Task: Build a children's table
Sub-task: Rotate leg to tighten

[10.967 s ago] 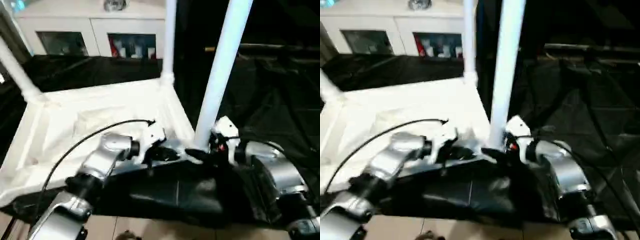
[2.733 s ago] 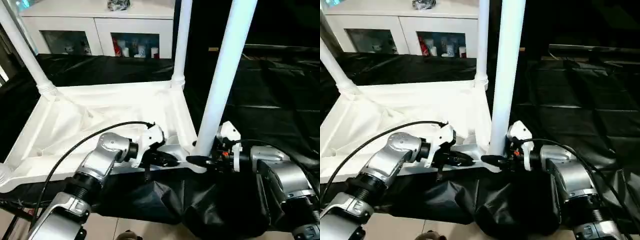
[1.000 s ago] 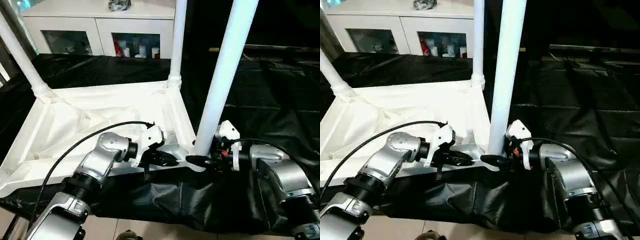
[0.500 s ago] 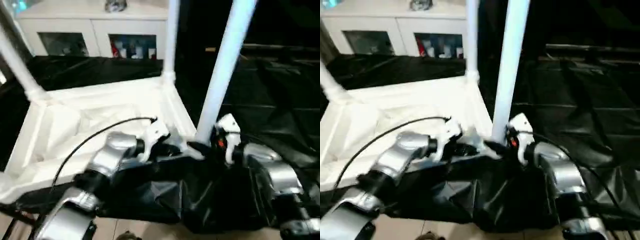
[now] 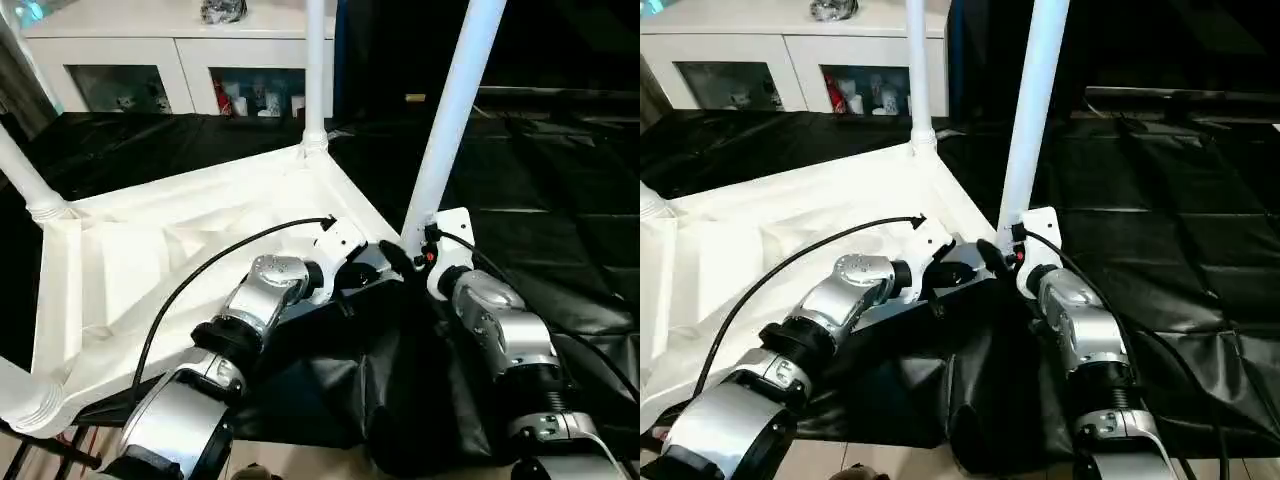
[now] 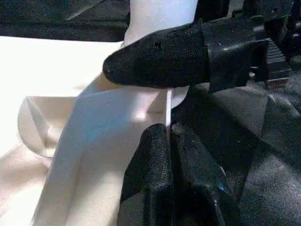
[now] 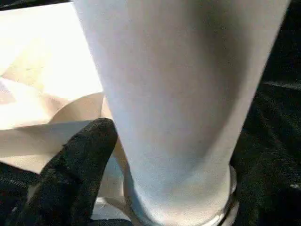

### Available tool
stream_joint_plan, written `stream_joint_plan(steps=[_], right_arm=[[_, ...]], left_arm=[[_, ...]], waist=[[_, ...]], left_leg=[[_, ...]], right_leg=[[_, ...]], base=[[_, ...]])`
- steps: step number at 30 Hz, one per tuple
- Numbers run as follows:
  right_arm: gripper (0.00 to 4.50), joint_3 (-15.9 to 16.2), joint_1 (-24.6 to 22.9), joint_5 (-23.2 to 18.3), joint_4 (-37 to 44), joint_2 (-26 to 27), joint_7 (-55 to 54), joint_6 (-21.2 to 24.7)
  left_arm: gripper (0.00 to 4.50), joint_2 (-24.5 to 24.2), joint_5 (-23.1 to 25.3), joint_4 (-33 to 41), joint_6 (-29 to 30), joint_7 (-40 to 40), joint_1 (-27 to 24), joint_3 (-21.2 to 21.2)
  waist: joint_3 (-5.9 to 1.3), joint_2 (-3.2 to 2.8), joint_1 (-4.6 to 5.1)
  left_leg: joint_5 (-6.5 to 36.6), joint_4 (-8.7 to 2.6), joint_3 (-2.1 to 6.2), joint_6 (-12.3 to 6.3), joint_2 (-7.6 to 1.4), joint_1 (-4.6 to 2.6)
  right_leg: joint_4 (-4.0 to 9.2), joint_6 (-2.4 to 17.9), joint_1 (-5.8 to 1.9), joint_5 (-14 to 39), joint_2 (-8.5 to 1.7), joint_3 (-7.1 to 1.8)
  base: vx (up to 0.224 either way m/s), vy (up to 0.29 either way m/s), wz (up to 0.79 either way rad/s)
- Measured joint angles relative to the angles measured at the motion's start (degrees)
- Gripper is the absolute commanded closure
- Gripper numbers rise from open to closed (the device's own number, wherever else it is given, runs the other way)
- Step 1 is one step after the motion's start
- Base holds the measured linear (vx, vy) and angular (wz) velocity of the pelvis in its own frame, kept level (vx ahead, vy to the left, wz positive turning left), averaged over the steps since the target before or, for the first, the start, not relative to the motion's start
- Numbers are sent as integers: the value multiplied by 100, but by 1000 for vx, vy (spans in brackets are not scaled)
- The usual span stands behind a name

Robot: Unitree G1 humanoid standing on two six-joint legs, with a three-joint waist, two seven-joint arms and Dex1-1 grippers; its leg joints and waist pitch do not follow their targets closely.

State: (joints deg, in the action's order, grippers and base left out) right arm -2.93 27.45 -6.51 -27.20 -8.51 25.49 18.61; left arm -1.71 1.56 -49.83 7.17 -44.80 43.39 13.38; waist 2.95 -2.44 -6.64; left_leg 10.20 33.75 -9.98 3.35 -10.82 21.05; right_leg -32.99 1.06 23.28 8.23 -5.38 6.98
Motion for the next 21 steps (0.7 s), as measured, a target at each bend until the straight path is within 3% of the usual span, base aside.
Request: stream_joint_plan(steps=[5, 8, 15, 20, 21], right_arm=[[70, 244, -184, -12, 219, -443, 799, -23], [70, 534, -475, -194, 602, -983, 1848, -3], [70, 847, -641, -355, 986, -1522, 3113, 106], [70, 1047, -788, -533, 1283, -1772, 3727, 153], [95, 1070, -795, -551, 1312, -1774, 3782, 176]], left_arm=[[450, -144, -2, 44, -96, -455, -29, 45], [450, -475, -89, 523, -101, -1200, -318, 176], [450, -836, -224, 1190, -90, -2060, -714, 357], [450, -1218, -364, 1816, 123, -2563, -1043, 469], [450, -1270, -380, 1908, 151, -2610, -1085, 477]], waist=[[3, 1, -17], [3, 1, -48], [4, -5, -162], [5, -4, -181], [5, -4, -182]], left_leg=[[0, -7, 0, 0, -1, -1], [2, -10, -1, -4, -4, 2], [0, -2, -1, -2, -6, -1], [0, 5, -1, -1, -7, 0], [0, 5, -1, -1, -7, 0]], right_leg=[[-1, 0, 1, 1, 0, 0], [0, -2, 1, 7, 2, 0], [-8, 3, 5, 3, 2, 0], [-7, 2, 2, 3, 2, 0], [-7, 3, 2, 3, 1, 0]], base=[[0, 0, 0], [0, 0, 0], [0, 0, 0], [0, 0, 0], [0, 0, 0]])
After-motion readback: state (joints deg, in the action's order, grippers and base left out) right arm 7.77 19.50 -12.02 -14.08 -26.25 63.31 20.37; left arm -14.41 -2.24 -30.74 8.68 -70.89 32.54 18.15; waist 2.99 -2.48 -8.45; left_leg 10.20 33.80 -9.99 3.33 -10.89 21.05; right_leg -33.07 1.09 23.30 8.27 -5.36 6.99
